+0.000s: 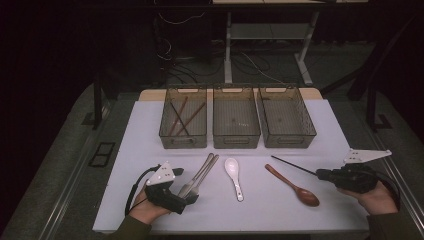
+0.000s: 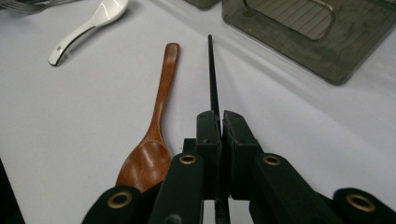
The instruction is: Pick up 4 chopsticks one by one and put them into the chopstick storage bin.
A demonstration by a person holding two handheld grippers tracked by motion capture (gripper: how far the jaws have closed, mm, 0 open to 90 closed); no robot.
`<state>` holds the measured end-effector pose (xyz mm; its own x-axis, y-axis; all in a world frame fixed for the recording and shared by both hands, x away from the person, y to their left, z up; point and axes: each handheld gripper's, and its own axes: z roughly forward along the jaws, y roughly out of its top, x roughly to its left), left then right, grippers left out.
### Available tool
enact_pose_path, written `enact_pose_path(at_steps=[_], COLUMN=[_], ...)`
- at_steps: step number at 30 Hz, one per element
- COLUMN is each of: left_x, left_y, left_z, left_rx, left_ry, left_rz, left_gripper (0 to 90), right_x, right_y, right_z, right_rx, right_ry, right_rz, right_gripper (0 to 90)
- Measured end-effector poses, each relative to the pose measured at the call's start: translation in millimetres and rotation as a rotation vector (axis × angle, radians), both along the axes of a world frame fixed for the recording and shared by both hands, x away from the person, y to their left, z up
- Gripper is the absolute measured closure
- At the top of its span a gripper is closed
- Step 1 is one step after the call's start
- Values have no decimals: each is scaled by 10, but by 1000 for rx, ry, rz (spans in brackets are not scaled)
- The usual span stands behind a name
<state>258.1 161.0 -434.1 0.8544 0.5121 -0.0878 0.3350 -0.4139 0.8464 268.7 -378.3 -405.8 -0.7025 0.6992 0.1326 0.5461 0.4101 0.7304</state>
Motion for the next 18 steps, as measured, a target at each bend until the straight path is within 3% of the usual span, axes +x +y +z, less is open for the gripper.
enact_pose_path(at_steps=[18], left_x=[-4], left_y=[-6], left_z=[-2], left_rx=[-4], left_ry=[2], left_rz=[4], left_gripper=[0], right_x=[76], right_y=[175], right_z=[155], right_rx=[47], right_ry=[-41], right_rz=[47], right_gripper=[850])
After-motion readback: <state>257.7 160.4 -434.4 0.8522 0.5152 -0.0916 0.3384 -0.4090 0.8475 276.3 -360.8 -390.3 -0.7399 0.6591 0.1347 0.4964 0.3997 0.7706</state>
